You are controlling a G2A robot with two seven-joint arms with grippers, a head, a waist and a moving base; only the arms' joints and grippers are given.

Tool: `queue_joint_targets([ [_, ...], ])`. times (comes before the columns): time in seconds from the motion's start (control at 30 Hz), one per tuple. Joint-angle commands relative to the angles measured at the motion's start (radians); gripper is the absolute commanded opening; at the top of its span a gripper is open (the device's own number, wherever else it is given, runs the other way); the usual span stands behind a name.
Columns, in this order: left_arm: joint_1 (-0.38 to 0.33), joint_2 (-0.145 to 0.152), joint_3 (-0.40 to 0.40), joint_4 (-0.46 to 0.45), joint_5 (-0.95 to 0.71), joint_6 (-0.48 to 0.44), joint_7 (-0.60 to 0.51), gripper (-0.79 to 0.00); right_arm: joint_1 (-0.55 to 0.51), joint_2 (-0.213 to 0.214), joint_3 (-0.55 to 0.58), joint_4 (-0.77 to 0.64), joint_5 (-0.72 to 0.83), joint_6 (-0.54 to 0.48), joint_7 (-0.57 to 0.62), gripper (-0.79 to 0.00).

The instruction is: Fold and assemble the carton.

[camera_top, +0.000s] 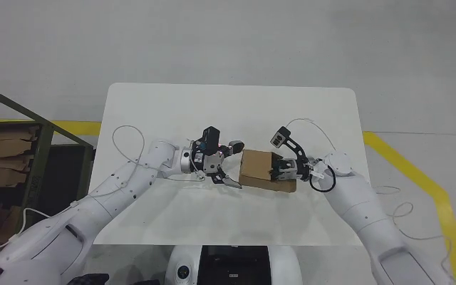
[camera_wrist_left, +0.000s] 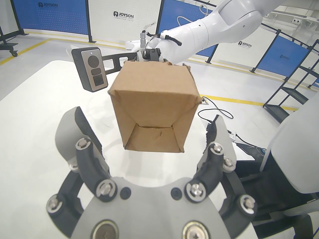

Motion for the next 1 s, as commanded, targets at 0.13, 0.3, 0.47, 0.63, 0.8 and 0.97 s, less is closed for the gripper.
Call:
queue_joint_targets([
  [0.13,0.015,-0.003,-0.009,-0.02,-0.023,0.022,-0.049,0.0,0.012,-0.005,-0.009,0.011,-0.028,-0.01,-0.01,-0.785],
  [0.3,0.017,-0.011,-0.018,-0.026,-0.068,0.012,-0.134,0.0,0.021,-0.008,-0.015,0.021,-0.043,-0.018,-0.018,-0.785],
  [0.47,0.016,-0.02,-0.028,-0.029,-0.099,0.01,-0.191,0.0,0.033,-0.012,-0.026,0.027,-0.069,-0.023,-0.023,-0.785],
  [0.63,0.016,-0.028,-0.04,-0.03,-0.116,0.004,-0.224,0.0,0.041,-0.015,-0.033,0.034,-0.07,-0.024,-0.025,-0.785],
  [0.8,0.022,-0.033,-0.055,-0.031,-0.108,0.006,-0.238,-0.006,0.048,-0.018,-0.038,0.038,-0.075,-0.024,-0.024,-0.785],
  [0.97,0.031,-0.038,-0.069,-0.025,-0.106,0.0,-0.238,-0.148,0.052,-0.019,-0.041,0.041,-0.083,-0.025,-0.025,-0.785],
])
